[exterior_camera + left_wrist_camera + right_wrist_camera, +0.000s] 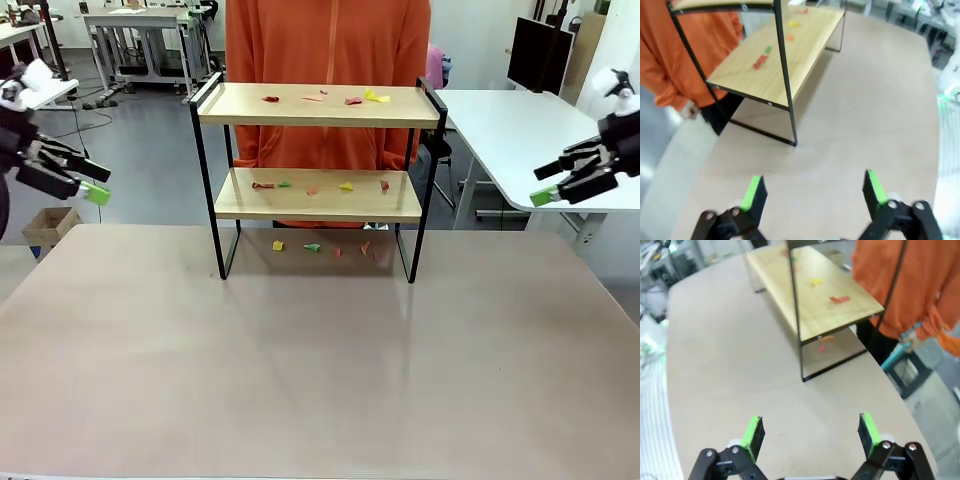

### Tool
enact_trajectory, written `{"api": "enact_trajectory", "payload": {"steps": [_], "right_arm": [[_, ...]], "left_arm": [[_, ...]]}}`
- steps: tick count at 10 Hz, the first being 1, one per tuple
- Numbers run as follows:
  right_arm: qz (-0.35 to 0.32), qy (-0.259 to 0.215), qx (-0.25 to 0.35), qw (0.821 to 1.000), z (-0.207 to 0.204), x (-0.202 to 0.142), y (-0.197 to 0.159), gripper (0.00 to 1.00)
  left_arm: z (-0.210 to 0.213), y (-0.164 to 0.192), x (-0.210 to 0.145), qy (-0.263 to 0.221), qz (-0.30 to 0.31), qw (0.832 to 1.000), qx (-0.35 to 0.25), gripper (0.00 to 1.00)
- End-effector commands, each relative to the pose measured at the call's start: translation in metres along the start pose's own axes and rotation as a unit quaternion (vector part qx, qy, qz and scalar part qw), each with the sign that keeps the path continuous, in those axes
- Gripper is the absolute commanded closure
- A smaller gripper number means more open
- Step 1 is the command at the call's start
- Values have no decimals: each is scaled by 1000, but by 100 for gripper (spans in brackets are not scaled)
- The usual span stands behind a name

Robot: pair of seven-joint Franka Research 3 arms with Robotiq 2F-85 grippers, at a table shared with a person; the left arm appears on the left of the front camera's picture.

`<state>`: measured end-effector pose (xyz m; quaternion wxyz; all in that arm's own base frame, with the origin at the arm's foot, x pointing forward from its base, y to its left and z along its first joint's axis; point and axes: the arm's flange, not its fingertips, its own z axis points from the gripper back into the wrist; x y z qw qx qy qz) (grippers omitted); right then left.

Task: Clean the shelf.
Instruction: Pick up the Duster handed by the human.

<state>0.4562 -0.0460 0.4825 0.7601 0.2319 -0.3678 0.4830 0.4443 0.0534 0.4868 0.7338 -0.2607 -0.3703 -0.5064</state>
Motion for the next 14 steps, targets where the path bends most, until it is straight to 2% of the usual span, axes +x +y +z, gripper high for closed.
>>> {"api": "enact_trajectory", "payload": {"steps": [1,2,3,7,8,10,12,14], "right_arm": [[24,-2,39,999,-19,-22,-43,0],[-14,-9,44,999,-24,-23,-41,0],[16,-12,23,1000,-4,-15,-12,0],[16,-12,23,1000,-4,-15,-12,0],[18,3,24,1000,-5,-16,-19,0],[-12,-60,45,997,-6,-43,-88,0],[2,-138,82,987,-10,-75,-126,0],[11,-195,101,976,-18,-100,-161,0]], "left_arm": [[-11,34,-22,-44,-36,997,-45,0],[-13,32,-21,-63,-1,996,-57,0],[0,10,-17,-29,-24,999,-13,0],[0,10,-17,-29,-24,999,-13,0],[-1,15,-20,-25,-26,999,-15,0],[4,80,-45,-95,12,995,-36,0],[6,106,-69,-171,-21,983,-66,0],[2,127,-91,-228,-49,969,-82,0]]}}
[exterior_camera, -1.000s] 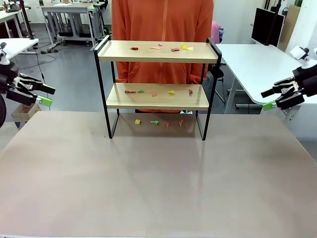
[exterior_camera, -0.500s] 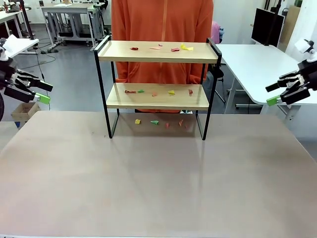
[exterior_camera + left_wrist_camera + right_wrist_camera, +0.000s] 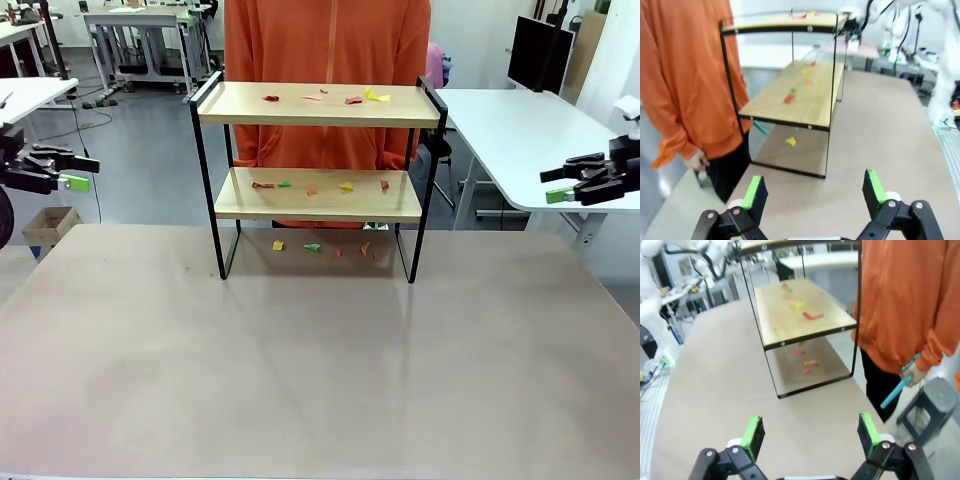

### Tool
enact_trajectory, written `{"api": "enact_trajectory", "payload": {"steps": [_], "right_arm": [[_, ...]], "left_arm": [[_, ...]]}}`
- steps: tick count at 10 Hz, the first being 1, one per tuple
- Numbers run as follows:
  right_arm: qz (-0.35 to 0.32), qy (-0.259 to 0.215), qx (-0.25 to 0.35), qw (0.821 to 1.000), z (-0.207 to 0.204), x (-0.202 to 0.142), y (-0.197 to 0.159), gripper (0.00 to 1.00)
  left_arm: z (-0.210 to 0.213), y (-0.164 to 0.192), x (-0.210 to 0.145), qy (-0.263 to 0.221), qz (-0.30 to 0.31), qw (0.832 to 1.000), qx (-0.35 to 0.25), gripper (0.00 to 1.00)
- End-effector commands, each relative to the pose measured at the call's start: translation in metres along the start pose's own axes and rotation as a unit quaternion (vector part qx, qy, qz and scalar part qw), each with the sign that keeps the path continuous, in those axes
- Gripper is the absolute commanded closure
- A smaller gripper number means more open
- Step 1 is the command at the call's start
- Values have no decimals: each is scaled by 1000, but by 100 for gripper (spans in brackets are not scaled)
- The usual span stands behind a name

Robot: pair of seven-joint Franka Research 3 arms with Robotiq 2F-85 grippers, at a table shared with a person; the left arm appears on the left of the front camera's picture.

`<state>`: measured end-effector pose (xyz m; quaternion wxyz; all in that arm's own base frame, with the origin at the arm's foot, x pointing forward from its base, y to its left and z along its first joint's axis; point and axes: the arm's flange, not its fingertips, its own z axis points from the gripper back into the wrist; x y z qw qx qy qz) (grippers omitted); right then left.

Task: Clean the shelf.
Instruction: Pick up the Duster handed by the human.

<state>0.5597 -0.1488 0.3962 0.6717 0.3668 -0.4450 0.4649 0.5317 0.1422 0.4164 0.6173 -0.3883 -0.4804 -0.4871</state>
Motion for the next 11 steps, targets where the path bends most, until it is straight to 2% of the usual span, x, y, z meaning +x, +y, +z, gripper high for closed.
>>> {"api": "enact_trajectory", "payload": {"steps": [1,3,6,8,11], "right_arm": [[15,-55,23,998,0,-14,-37,0],[15,-91,26,995,1,-31,-50,0],[19,-111,22,993,5,-41,-69,0],[22,-123,23,992,3,-48,-78,0],[20,-133,27,991,5,-44,-81,0]], "left_arm": [[6,19,-15,-58,-39,997,-23,0],[3,29,-35,-90,-78,992,-43,0],[-3,54,-54,-95,-80,991,-48,0],[-6,67,-57,-104,-92,989,-51,0],[-9,82,-60,-124,-79,987,-67,0]]}}
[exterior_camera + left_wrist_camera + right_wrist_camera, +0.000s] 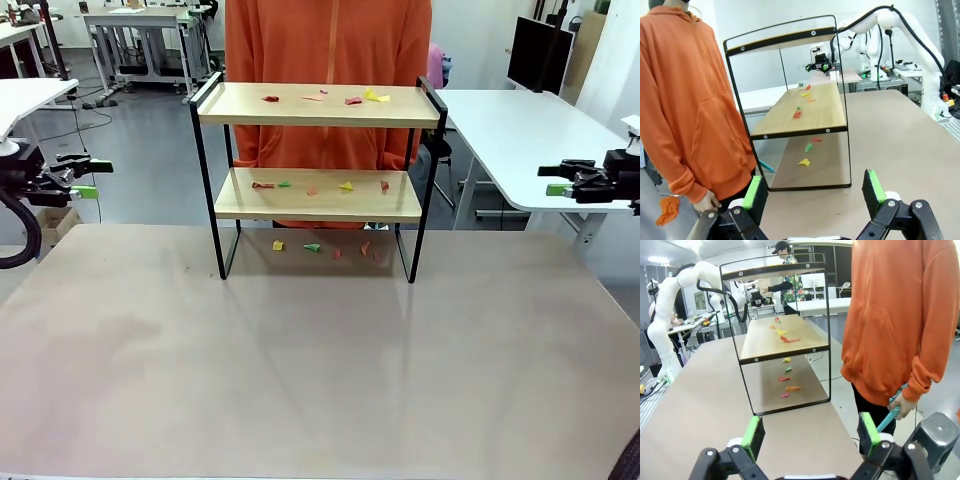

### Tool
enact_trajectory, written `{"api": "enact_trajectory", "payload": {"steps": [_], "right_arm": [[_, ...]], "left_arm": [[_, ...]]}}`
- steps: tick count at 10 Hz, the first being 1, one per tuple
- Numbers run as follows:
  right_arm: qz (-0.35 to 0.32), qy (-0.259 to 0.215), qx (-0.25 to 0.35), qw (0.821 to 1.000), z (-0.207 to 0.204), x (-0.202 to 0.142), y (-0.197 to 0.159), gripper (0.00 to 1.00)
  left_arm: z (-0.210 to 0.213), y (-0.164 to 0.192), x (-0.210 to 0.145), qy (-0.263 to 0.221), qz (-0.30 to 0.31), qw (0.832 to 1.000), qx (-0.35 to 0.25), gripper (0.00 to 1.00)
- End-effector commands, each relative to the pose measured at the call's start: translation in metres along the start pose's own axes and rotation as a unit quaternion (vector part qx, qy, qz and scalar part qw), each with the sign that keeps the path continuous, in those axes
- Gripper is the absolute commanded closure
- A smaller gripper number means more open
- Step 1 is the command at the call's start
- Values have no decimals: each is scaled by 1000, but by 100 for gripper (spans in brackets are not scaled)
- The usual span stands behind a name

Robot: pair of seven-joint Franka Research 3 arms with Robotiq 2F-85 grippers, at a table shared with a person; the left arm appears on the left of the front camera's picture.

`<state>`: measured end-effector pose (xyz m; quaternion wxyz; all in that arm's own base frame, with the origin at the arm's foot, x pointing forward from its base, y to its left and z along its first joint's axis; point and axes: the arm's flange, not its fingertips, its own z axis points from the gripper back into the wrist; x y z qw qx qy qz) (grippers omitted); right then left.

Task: Clean the shelf.
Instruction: Pick up the Duster handed by the human.

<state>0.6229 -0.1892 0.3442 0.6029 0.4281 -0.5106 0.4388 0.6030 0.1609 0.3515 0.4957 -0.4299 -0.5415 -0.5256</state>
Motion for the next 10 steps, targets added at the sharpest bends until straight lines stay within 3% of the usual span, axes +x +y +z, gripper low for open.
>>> {"api": "enact_trajectory", "payload": {"steps": [1,2,3,4,10], "right_arm": [[9,-24,5,1000,1,7,-6,0],[7,-28,4,1000,2,8,-9,0],[-7,-20,44,999,2,7,-8,0],[4,-5,3,1000,2,4,-1,0],[4,-5,3,1000,2,4,-1,0]], "left_arm": [[6,9,1,-23,8,1000,-6,0],[9,13,-1,-30,12,999,-8,0],[11,14,-2,-38,-1,999,18,0],[4,3,-5,-9,2,1000,-8,0],[4,3,-5,-9,2,1000,-8,0]]}}
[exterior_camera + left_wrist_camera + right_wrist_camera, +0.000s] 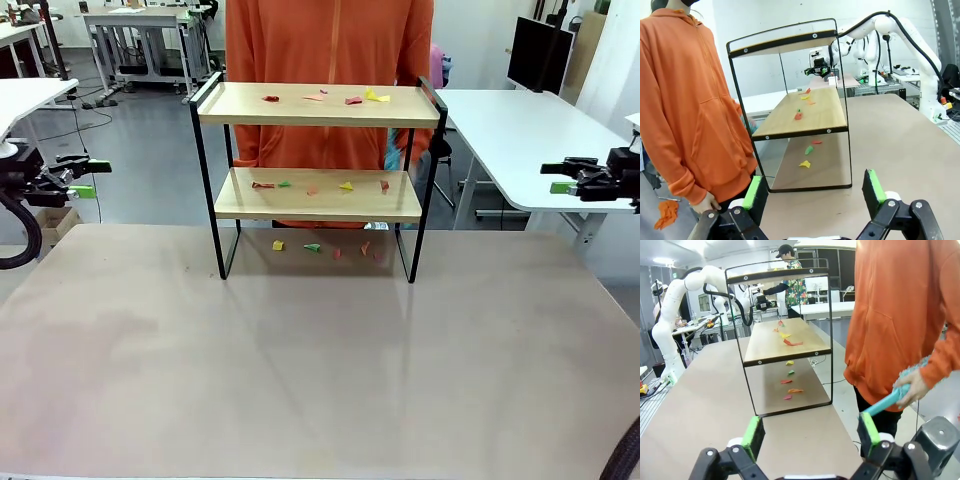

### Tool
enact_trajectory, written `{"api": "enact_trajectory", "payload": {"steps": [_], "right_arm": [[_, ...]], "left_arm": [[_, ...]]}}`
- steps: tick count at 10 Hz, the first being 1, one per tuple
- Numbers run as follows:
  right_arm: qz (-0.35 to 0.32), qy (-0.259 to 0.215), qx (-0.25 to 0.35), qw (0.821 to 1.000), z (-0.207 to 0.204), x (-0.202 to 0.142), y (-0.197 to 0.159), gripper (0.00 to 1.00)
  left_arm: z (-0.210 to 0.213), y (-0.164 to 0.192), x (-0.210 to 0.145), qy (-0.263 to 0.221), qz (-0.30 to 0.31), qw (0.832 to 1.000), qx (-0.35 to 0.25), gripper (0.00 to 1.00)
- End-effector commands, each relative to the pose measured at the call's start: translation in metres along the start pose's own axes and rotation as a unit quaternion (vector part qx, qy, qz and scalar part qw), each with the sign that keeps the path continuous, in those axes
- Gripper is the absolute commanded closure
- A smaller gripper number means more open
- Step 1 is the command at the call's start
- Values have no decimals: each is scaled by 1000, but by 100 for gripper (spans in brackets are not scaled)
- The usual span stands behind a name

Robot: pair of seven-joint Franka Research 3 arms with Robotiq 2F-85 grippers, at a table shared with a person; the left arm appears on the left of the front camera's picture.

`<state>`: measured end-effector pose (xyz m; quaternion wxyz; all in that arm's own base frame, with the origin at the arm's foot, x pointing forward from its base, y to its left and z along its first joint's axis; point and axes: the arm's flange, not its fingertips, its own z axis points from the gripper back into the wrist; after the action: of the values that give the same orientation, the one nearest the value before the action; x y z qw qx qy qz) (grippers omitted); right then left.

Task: Clean the shelf.
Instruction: Pick up the Duster handed by the human.

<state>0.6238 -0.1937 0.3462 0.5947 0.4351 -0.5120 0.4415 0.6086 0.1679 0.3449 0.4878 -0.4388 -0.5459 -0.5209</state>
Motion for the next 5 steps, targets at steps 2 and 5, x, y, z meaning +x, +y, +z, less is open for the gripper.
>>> {"api": "enact_trajectory", "payload": {"steps": [2,5], "right_arm": [[1,2,-5,1000,-2,2,1,0],[1,2,-5,1000,-2,2,1,0]], "left_arm": [[-3,-2,3,4,1,1000,-5,0],[-3,-2,3,4,1,1000,-5,0]]}}
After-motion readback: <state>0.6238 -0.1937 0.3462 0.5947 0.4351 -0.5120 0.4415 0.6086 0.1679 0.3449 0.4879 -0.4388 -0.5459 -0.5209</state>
